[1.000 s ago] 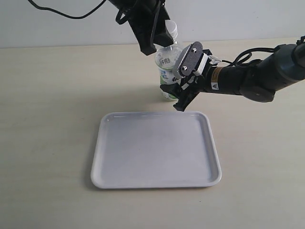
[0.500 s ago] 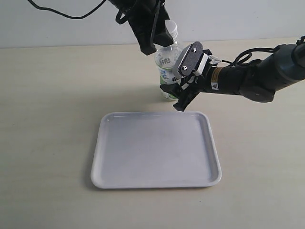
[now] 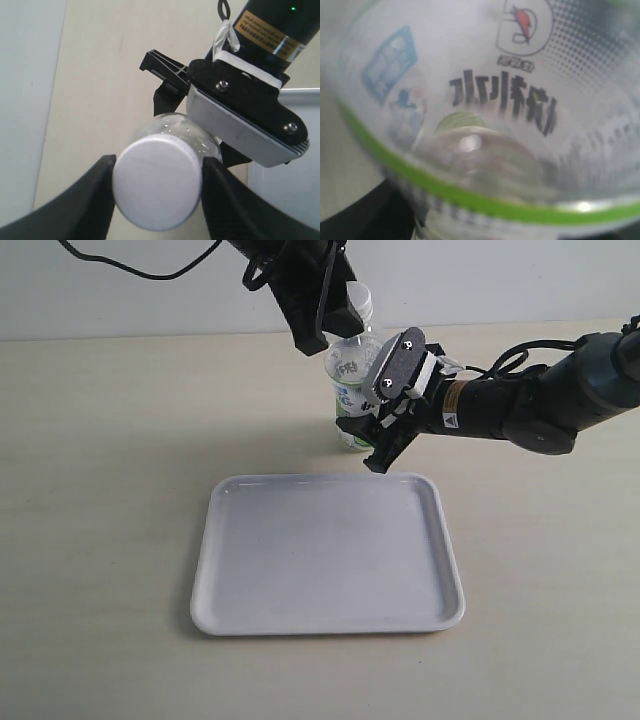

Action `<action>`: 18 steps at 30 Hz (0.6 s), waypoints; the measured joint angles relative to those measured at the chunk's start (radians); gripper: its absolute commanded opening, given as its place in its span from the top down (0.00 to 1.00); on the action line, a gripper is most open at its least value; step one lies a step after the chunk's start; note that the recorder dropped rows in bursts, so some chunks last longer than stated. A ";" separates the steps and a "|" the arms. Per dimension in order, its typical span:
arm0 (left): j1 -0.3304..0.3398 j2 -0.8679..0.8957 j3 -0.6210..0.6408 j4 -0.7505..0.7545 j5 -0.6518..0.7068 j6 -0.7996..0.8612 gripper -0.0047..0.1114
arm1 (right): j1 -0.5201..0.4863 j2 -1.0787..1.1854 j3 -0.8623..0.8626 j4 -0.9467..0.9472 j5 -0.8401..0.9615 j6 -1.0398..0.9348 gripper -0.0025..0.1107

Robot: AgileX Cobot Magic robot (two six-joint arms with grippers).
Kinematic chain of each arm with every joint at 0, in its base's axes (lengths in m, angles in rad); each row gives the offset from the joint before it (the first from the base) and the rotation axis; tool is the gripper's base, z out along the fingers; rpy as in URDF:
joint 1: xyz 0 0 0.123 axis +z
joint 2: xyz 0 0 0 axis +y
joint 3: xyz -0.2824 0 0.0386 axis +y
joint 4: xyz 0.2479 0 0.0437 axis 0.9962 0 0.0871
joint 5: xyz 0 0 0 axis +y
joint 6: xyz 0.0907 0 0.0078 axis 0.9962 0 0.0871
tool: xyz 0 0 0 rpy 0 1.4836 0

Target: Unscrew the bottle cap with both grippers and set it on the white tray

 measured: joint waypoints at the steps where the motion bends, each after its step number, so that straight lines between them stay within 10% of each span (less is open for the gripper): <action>1: 0.000 0.000 0.000 0.000 0.000 0.000 0.74 | 0.000 0.000 0.000 0.000 0.000 0.000 0.98; 18: 0.000 0.000 0.000 0.000 0.000 -0.010 0.74 | 0.000 0.000 0.000 0.000 0.002 0.000 0.98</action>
